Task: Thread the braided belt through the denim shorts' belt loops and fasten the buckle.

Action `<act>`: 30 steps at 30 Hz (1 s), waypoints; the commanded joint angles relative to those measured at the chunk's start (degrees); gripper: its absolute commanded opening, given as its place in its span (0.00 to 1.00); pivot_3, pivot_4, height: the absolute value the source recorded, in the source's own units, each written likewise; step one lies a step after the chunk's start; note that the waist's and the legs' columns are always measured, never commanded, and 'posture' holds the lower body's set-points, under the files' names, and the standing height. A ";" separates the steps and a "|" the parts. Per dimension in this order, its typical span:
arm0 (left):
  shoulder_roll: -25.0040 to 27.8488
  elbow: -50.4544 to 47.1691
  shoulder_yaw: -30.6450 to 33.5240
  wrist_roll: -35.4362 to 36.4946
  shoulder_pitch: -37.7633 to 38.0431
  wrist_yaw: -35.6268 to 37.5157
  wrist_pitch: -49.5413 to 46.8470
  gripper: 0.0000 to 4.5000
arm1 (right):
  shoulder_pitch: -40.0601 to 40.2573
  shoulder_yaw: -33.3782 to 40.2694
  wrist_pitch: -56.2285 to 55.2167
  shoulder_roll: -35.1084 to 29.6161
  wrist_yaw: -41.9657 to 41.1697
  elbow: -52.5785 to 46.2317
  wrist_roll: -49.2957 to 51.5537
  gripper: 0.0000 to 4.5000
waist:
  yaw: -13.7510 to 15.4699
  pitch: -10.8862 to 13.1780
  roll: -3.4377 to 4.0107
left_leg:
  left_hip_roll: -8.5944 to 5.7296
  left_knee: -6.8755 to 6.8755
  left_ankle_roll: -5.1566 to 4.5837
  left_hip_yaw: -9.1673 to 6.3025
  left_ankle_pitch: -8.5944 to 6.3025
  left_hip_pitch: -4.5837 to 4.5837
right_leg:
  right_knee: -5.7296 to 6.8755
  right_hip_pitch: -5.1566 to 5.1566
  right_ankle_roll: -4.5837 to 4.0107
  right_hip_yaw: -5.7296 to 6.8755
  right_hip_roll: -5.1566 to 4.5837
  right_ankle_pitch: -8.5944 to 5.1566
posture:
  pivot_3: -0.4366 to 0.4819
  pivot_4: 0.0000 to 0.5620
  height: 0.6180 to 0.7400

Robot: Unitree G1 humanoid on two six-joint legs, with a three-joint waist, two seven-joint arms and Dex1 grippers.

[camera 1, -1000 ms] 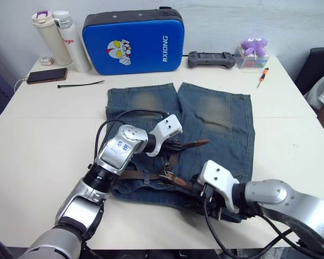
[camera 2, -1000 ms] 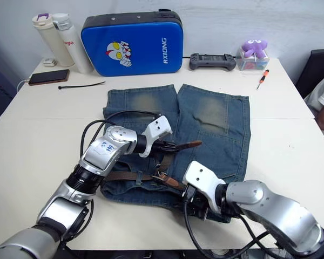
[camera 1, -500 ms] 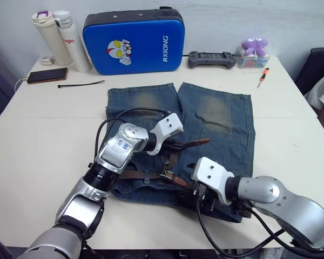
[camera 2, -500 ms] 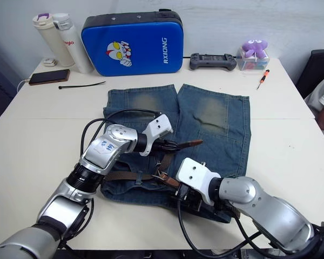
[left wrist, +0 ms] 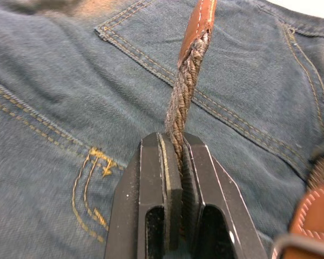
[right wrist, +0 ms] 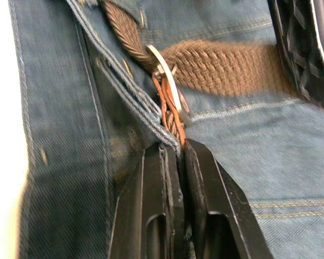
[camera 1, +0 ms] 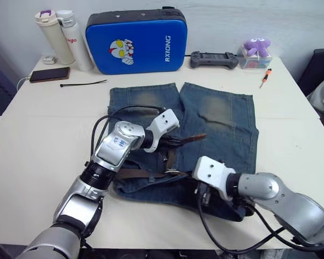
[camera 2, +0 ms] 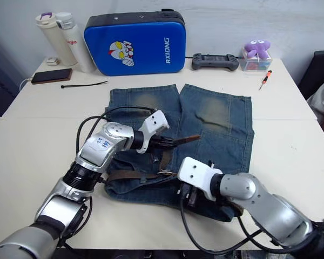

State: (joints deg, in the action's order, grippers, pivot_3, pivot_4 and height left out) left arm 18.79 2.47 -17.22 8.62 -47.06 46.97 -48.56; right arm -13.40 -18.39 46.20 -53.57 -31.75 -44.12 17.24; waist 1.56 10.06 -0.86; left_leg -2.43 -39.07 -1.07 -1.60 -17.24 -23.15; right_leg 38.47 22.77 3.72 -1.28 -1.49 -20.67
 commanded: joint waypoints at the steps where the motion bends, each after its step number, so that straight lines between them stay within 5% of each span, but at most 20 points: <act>1: -0.53 -2.83 1.16 1.44 -2.21 -0.22 -0.37 0.00 | 1.77 3.99 -7.01 -3.50 -0.57 5.47 -6.41 0.02 | -0.02 0.00 0.00 | -0.02 0.00 -0.01 0.00 0.00 0.00 | -0.01 -0.02 0.01 0.00 -0.01 0.00 | 0.48 0.27 1.00; 8: 0.05 -3.17 -2.08 -1.48 -2.45 -0.95 3.50 0.00 | 1.29 5.38 -19.52 -0.37 1.02 14.21 -13.73 0.02 | -0.28 0.00 0.00 | -0.01 0.00 0.01 0.01 0.01 0.03 | 0.04 -0.01 0.01 -0.02 0.02 0.00 | 0.48 0.27 1.00; 19: 2.64 3.50 -5.91 -10.47 -1.60 -5.93 14.97 0.00 | 9.63 12.30 -21.85 8.84 4.95 7.91 -15.92 0.02 | -0.22 0.00 0.00 | 0.01 0.04 0.06 0.03 0.04 0.04 | 0.15 0.03 0.01 -0.08 0.04 0.00 | 0.48 0.27 1.00; 30: 2.84 4.61 -7.92 -12.34 -2.70 0.21 22.85 0.00 | 10.56 13.33 -21.03 10.85 3.93 7.30 -18.14 0.02 | -0.21 0.00 0.00 | 0.01 0.04 0.06 0.04 0.04 0.04 | 0.15 0.04 0.01 -0.08 0.05 0.00 | 0.48 0.27 1.00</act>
State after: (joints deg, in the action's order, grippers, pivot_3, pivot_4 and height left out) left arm 21.22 9.50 -24.87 -4.08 -49.51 44.96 -27.75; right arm -2.84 -7.32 25.32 -42.87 -28.02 -34.54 0.04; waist 1.35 10.06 -0.85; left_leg -2.43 -39.04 -1.01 -1.57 -17.20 -23.11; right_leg 38.62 22.81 3.73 -1.36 -1.44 -20.66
